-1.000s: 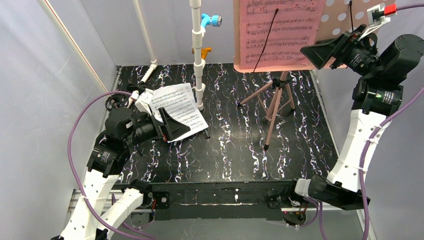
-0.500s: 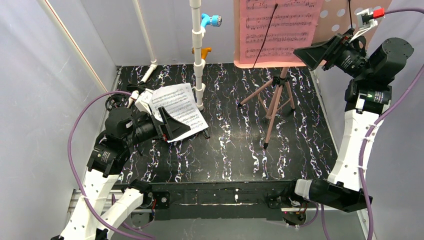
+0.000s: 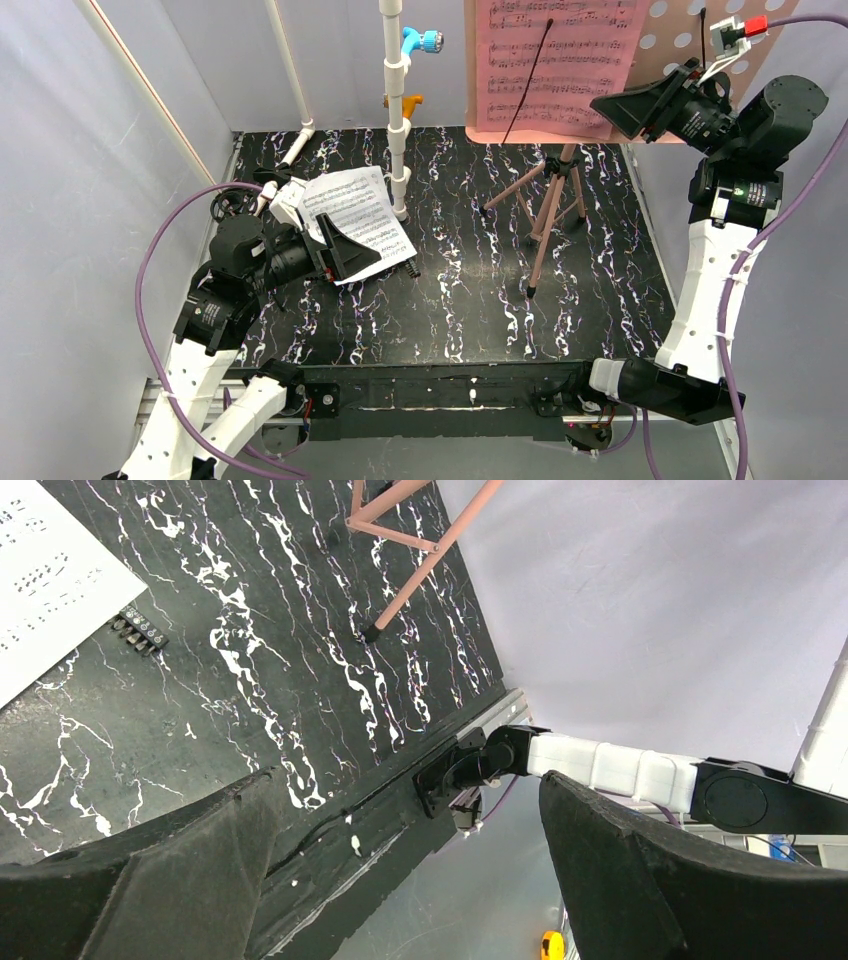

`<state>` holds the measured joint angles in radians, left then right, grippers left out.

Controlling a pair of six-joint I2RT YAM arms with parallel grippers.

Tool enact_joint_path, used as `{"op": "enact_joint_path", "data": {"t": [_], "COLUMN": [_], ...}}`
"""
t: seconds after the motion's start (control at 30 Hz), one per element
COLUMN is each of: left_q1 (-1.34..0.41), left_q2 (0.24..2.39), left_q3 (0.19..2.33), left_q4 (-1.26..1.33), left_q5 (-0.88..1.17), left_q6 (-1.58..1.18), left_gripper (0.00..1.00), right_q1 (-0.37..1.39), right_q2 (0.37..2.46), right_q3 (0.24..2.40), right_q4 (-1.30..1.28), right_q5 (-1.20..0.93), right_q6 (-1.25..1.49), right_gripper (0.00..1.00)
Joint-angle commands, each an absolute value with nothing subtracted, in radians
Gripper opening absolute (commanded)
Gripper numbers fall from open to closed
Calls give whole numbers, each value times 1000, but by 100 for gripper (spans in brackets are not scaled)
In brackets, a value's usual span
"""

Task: Pack up the instrument practice props
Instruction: Pick up the sheet music from the music stand.

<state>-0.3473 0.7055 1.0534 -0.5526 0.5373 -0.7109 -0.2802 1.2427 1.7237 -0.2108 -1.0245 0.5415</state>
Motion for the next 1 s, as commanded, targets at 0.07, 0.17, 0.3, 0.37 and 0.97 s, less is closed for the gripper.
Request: {"op": "enact_joint_path", "data": {"t": [0.07, 0.17, 0.3, 0.37, 0.97], "left_q1": [-350, -350, -350, -350, -350], "left_q2": [687, 689, 690, 690, 690], "left_q3": [1049, 1050, 1051, 1051, 1052], "left_q4": [-543, -543, -543, -543, -537], "left_q5": [536, 539, 540, 541, 546], "left_q6": [-707, -707, -705, -706, -725], "left_gripper": [98, 98, 98, 98, 98], "right_q1": [-286, -294, -303, -305, -256], "right_q2": [1231, 1240, 1259, 1273, 1293], "right_q3": [1752, 1768, 1797, 1799, 1686], "right_q4": [-115, -115, -112, -89, 233], "right_q5": [-1057, -1051, -1040, -1033, -1090], "right_q6": [588, 588, 598, 623, 810], "right_gripper": [38, 26, 22, 28, 1]}}
